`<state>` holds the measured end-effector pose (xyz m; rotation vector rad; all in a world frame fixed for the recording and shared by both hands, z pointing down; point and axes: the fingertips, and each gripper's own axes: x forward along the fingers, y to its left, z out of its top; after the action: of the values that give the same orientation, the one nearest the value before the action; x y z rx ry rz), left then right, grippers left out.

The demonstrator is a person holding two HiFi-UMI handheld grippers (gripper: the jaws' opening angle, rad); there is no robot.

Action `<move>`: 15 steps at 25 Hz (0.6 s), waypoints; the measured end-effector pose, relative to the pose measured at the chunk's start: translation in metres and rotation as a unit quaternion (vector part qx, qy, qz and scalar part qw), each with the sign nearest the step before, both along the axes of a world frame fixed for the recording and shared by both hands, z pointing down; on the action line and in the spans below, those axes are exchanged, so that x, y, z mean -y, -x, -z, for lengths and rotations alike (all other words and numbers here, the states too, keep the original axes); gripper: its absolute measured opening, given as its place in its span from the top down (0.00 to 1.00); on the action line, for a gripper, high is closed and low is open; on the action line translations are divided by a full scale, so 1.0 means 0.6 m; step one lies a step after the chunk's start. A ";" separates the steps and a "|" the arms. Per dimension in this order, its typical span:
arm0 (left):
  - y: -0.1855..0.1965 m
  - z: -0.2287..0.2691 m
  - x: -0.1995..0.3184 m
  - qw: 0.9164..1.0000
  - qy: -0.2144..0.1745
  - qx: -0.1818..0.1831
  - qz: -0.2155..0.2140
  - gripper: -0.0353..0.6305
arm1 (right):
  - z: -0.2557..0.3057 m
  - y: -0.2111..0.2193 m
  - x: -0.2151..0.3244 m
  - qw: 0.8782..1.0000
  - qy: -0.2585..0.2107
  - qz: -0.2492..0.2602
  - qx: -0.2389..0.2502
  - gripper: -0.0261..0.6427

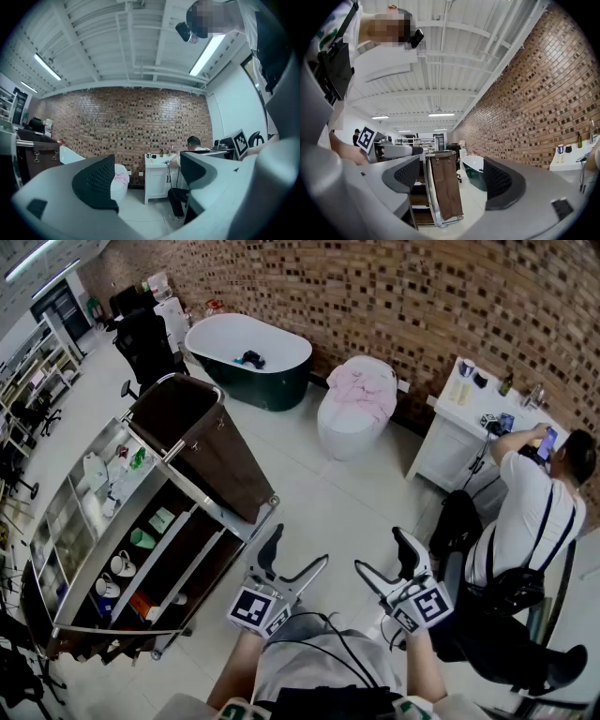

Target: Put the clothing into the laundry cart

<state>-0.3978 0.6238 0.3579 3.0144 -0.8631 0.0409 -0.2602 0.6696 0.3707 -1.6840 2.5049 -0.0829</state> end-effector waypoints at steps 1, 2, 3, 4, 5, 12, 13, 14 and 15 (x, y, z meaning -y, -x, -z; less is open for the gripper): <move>-0.007 -0.003 0.007 1.000 0.002 0.000 0.000 0.31 | -0.002 -0.006 0.007 1.000 -0.001 0.000 0.002 0.30; -0.015 -0.007 0.015 1.000 0.004 0.000 0.000 0.31 | -0.005 -0.012 0.013 1.000 -0.001 0.000 0.004 0.30; -0.022 -0.011 0.023 1.000 0.007 -0.001 -0.001 0.31 | -0.009 -0.018 0.020 1.000 -0.001 0.000 0.006 0.30; -0.029 -0.017 0.032 1.000 0.011 -0.001 -0.002 0.31 | -0.014 -0.024 0.027 1.000 0.000 0.000 0.007 0.30; -0.037 -0.021 0.042 1.000 0.014 -0.002 -0.005 0.31 | -0.019 -0.028 0.036 1.000 0.003 -0.001 0.007 0.30; -0.122 -0.035 0.135 0.998 0.025 -0.014 -0.058 0.31 | -0.028 -0.084 0.104 0.999 0.020 -0.040 -0.002 0.30; -0.137 -0.033 0.151 0.997 0.024 -0.016 -0.069 0.31 | -0.025 -0.095 0.118 0.999 0.021 -0.047 -0.005 0.30; -0.151 -0.030 0.168 0.996 0.022 -0.018 -0.079 0.31 | -0.021 -0.104 0.133 0.998 0.021 -0.053 -0.009 0.30; -0.162 -0.029 0.185 0.996 0.022 -0.020 -0.088 0.31 | -0.017 -0.112 0.149 0.998 0.020 -0.060 -0.013 0.30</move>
<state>-0.3008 0.5125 0.3751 3.0289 -0.5836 -0.0005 -0.1931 0.5802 0.3807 -1.8572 2.4301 -0.0999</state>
